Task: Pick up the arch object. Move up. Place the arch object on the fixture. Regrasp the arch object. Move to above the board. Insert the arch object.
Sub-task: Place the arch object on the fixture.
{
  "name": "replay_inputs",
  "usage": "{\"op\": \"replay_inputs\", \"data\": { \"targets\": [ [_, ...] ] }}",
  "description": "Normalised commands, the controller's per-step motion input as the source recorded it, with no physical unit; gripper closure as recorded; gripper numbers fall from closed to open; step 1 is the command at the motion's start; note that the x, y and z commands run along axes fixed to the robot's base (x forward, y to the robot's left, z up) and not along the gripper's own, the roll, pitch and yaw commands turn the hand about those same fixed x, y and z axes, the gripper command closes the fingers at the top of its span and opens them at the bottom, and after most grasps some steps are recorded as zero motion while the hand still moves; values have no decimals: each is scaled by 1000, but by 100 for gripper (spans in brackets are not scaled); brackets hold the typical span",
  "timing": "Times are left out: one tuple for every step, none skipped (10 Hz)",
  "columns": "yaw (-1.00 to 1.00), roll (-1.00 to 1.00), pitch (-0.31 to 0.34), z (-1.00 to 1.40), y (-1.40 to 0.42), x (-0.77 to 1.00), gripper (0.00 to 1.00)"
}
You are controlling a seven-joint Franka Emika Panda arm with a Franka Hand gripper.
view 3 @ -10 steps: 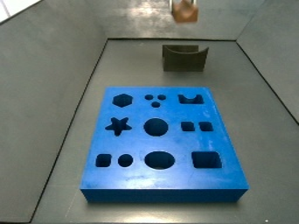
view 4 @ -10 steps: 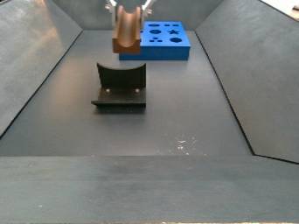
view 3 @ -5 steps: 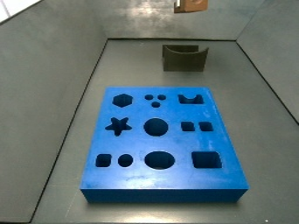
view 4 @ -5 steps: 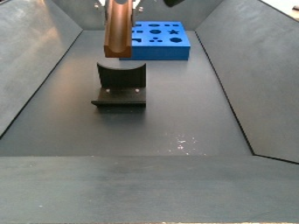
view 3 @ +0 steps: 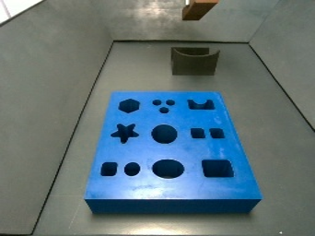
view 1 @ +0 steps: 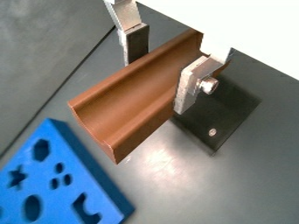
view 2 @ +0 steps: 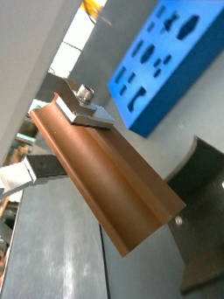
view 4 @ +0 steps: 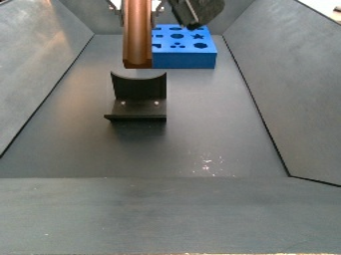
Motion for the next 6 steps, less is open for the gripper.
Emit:
{"op": "replay_inputs", "data": {
  "targets": [
    [-137,-382,58,-22,49,88,100],
    [-124,-253,42,-13,36,77,100],
    [-54,-1000,219,-1000,132,130,100],
    [-68,-1000,209,-1000,139,135,100],
    [-110,-1000,239,-1000,140,148,100],
    [-147,-908,237,-1000,137,166,100]
  ]
}}
